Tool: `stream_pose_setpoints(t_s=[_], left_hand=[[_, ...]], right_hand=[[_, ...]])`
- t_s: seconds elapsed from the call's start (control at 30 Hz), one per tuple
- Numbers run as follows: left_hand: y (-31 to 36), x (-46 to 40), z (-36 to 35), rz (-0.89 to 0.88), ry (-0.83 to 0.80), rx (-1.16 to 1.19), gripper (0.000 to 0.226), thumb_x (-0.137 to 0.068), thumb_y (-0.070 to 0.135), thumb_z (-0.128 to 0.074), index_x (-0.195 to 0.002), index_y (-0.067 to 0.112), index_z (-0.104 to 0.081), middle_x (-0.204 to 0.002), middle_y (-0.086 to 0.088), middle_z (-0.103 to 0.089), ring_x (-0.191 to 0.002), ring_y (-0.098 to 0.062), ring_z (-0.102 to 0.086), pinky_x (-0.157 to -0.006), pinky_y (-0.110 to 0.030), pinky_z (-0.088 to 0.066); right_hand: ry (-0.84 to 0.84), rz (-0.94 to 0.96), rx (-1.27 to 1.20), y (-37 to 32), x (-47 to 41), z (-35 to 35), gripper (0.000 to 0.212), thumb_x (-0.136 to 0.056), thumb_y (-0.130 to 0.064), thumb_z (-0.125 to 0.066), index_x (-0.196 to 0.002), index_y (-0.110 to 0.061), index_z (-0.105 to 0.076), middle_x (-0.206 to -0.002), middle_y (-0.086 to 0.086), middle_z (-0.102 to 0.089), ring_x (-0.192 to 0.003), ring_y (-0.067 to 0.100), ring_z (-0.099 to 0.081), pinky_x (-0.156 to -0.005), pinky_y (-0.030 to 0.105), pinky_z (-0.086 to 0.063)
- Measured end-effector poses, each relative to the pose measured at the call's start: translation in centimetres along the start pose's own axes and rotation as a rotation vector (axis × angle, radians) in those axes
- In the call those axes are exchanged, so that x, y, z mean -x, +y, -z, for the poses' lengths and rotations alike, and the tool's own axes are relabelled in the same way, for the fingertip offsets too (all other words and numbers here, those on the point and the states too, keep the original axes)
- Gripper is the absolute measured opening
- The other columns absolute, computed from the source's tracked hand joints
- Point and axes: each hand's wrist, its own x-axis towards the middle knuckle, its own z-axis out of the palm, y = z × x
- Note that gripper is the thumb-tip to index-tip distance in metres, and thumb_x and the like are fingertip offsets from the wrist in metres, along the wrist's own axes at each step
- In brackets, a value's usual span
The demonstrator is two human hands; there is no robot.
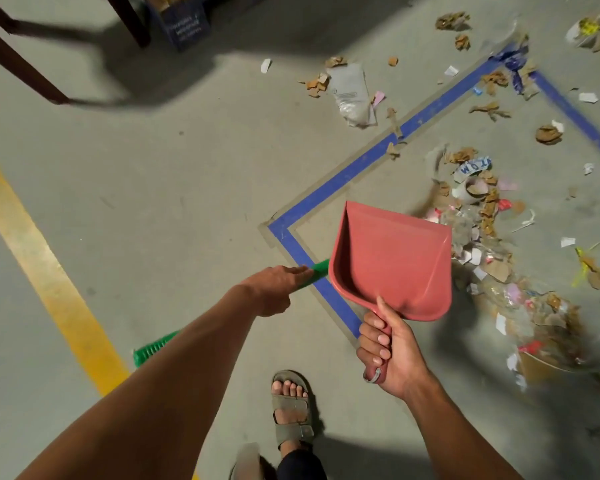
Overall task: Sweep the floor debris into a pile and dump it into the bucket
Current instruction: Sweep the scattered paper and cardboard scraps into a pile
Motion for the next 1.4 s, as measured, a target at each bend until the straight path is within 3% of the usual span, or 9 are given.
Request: stream_pose_setpoints(t_s=[0.2, 0.3, 0.4, 0.53, 0.73, 0.9, 0.97, 1.1, 1.4], left_hand=[[-2.7, 0.0, 4.9, -0.075, 0.133, -0.063, 0.097, -0.085, 0.003, -0.049, -0.163, 0.046, -0.011, -0.17, 0.017, -0.017, -0.135, -0.028, -0.054, -0.106, -0.032, -0.046], [-6.2, 0.7, 8.0, 0.025, 0.323, 0.048, 0.094, -0.082, 0.001, -0.055, -0.164, 0.034, -0.022, -0.169, 0.01, -0.023, -0.143, -0.024, -0.047, -0.113, -0.022, -0.034], [-9.1, 0.6, 11.7, 0.207, 0.497, 0.12, 0.09, -0.083, 0.004, -0.06, -0.164, 0.025, -0.026, -0.168, 0.0, -0.029, -0.143, -0.031, -0.047, -0.118, -0.031, -0.035], [-11.9, -1.4, 16.2, 0.425, 0.691, 0.193, 0.071, -0.082, 0.007, -0.065, -0.149, 0.014, -0.042, -0.135, -0.022, -0.062, -0.108, -0.045, -0.063, -0.089, -0.043, -0.054], [-15.2, -9.5, 22.6, 0.69, 0.512, 0.274, 0.047, -0.086, 0.02, -0.065, -0.131, 0.011, -0.053, -0.107, -0.017, -0.06, -0.088, -0.034, -0.06, -0.071, -0.038, -0.052], [-14.9, -14.9, 24.3, 0.58, 0.414, 0.186, 0.055, -0.086, 0.018, -0.065, -0.138, 0.013, -0.051, -0.11, -0.017, -0.057, -0.094, -0.038, -0.063, -0.074, -0.037, -0.053], [-14.9, -16.3, 24.8, 0.482, 0.361, 0.115, 0.071, -0.085, 0.012, -0.061, -0.153, 0.018, -0.041, -0.132, -0.018, -0.056, -0.11, -0.042, -0.061, -0.088, -0.039, -0.055], [-14.7, -18.0, 25.9, 0.173, 0.159, -0.097, 0.09, -0.087, 0.006, -0.053, -0.165, 0.033, -0.016, -0.172, 0.002, -0.02, -0.139, -0.04, -0.047, -0.113, -0.042, -0.044], [-12.1, -18.1, 29.5, -0.237, 0.034, -0.36, 0.099, -0.091, 0.003, -0.04, -0.156, 0.059, 0.009, -0.167, 0.031, 0.006, -0.118, -0.024, -0.054, -0.079, -0.035, -0.05]], right_hand=[[-0.053, 0.014, -0.031, -3.6, -1.1, -2.3, 0.047, -0.1, -0.048, -0.061, -0.068, -0.021, -0.039, -0.051, -0.007, -0.022, -0.034, 0.007, -0.02, -0.031, 0.023, -0.023], [-0.071, 0.03, -0.045, -5.8, -2.1, -4.1, 0.048, -0.1, -0.049, -0.061, -0.068, -0.021, -0.039, -0.05, -0.007, -0.021, -0.033, 0.006, -0.021, -0.031, 0.023, -0.023], [-0.098, 0.04, -0.042, -7.8, -3.3, -5.9, 0.048, -0.099, -0.05, -0.062, -0.068, -0.022, -0.038, -0.054, -0.007, -0.016, -0.034, 0.007, -0.02, -0.031, 0.023, -0.022], [-0.12, 0.05, -0.054, -10.0, -5.6, -8.0, 0.048, -0.1, -0.051, -0.061, -0.069, -0.022, -0.038, -0.053, -0.007, -0.017, -0.034, 0.007, -0.02, -0.031, 0.022, -0.023], [-0.133, 0.056, -0.095, -12.8, -10.9, -10.3, 0.048, -0.103, -0.049, -0.055, -0.067, -0.021, -0.04, -0.049, -0.007, -0.024, -0.033, 0.006, -0.021, -0.035, 0.023, -0.014], [-0.111, 0.046, -0.154, -14.1, -15.2, -12.3, 0.047, -0.103, -0.048, -0.052, -0.068, -0.021, -0.039, -0.05, -0.007, -0.022, -0.033, 0.006, -0.022, -0.03, 0.022, -0.022], [-0.099, 0.04, -0.154, -14.5, -16.3, -13.2, 0.047, -0.104, -0.049, -0.052, -0.068, -0.022, -0.039, -0.051, -0.007, -0.021, -0.034, 0.006, -0.021, -0.031, 0.021, -0.02], [-0.066, 0.05, -0.141, -15.6, -17.1, -14.5, 0.046, -0.103, -0.05, -0.054, -0.069, -0.023, -0.038, -0.053, -0.007, -0.02, -0.036, 0.006, -0.019, -0.033, 0.021, -0.015], [-0.045, 0.08, -0.172, -18.8, -15.6, -15.6, 0.047, -0.102, -0.05, -0.057, -0.071, -0.021, -0.038, -0.056, -0.006, -0.019, -0.041, 0.008, -0.013, -0.039, 0.024, -0.01]])
